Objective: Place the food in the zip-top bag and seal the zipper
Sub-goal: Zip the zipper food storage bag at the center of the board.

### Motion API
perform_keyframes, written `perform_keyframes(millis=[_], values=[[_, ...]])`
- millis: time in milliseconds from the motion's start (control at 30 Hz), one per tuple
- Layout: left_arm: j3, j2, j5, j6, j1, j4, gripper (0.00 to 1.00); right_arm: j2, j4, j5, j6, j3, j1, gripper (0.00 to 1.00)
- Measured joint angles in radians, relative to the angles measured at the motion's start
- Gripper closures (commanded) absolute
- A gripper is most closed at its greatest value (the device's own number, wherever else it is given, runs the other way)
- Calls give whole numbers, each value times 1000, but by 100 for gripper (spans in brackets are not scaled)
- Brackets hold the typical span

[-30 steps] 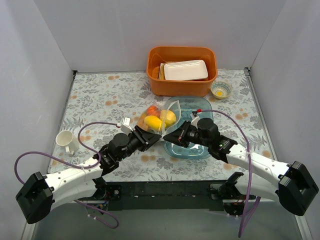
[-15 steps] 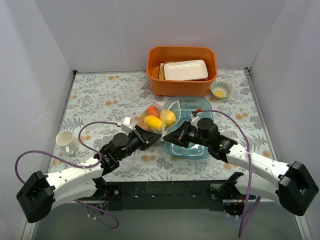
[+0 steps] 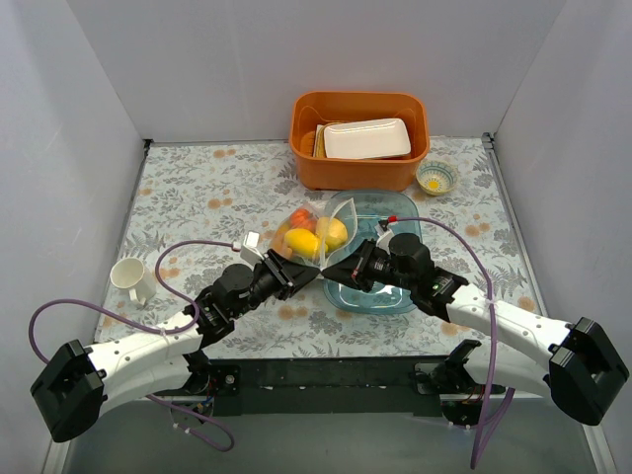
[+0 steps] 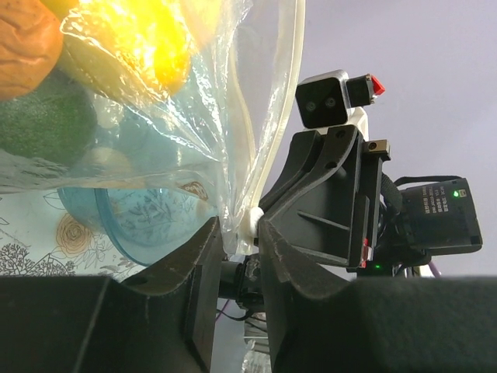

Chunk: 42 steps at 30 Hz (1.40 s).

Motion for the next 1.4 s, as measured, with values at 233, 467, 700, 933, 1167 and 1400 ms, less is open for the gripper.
perform_keyframes(millis=[233, 467, 700, 933, 1167, 1400], values=[[-11, 0, 4, -2, 0, 1, 91, 2, -5, 4, -2, 0, 0, 99], [-12, 0, 6, -3, -1, 2, 100, 2, -4, 4, -3, 0, 0, 99], [-6, 2, 16, -3, -1, -22, 100, 10, -18, 8, -30, 6, 0, 99], [56, 2, 32, 14, 0, -134, 100, 22, -95, 32, -100, 63, 3, 99], [87, 5, 58, 50, 5, -191, 100, 56, -199, 54, -172, 142, 7, 99], [95, 18, 100, 83, 7, -206, 100, 59, -232, 74, -204, 148, 8, 99]])
